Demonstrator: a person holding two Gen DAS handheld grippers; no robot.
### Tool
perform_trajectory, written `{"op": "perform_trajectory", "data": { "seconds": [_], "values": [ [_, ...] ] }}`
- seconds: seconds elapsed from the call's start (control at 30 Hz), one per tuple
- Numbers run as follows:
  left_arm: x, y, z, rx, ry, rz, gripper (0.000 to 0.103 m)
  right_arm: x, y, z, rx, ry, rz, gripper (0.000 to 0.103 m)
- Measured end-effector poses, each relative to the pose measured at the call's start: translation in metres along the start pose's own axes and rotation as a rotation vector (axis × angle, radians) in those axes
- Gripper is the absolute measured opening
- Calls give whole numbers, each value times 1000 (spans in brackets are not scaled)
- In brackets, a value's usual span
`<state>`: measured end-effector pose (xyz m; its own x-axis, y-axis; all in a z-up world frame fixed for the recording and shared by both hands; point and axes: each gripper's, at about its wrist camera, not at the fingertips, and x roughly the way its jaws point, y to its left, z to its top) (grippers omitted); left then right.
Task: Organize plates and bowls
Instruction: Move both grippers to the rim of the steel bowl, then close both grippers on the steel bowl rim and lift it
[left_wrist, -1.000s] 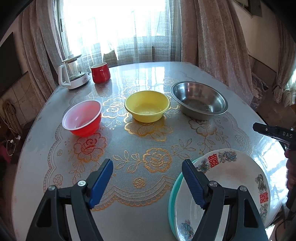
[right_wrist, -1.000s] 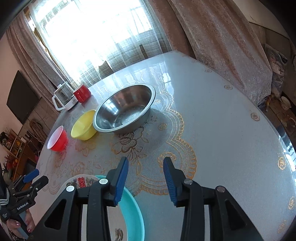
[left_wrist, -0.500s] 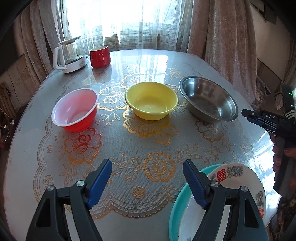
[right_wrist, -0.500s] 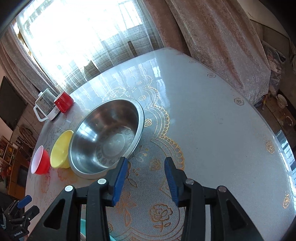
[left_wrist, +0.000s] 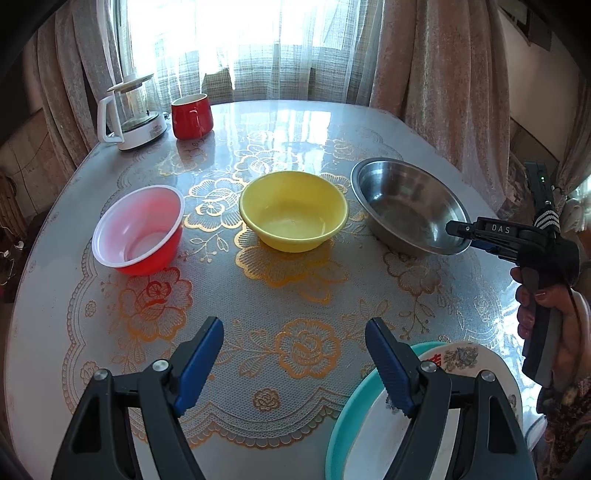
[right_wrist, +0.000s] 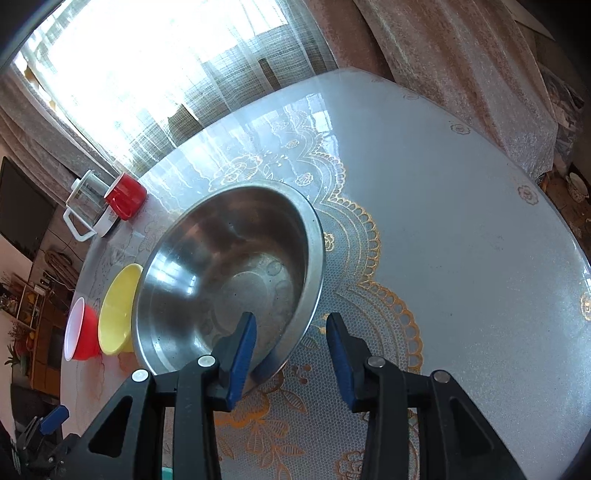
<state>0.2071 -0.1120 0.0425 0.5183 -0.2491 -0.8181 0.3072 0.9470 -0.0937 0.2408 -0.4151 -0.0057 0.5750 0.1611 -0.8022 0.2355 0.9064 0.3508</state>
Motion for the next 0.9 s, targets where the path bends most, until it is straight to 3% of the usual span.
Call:
{"op": "perform_trajectory", "data": {
  "seconds": [0.13, 0.47, 0.63, 0.8, 0.9],
  "values": [
    [-1, -7, 10, 26, -27, -6, 80, -11, 2, -11, -34, -24, 22, 26],
    [14, -39, 46, 119, -48, -37, 80, -46, -9, -55, -56, -3, 78, 26],
    [41, -59, 60, 155, 4, -93, 80, -58, -13, -70, -65, -13, 89, 26],
    [81, -77, 75, 173, 120, -106, 77, -60, -17, -72, -55, -24, 100, 26],
    [103, -81, 80, 143, 198, -132, 66, -62, -17, -74, -59, -34, 95, 26]
  ]
}}
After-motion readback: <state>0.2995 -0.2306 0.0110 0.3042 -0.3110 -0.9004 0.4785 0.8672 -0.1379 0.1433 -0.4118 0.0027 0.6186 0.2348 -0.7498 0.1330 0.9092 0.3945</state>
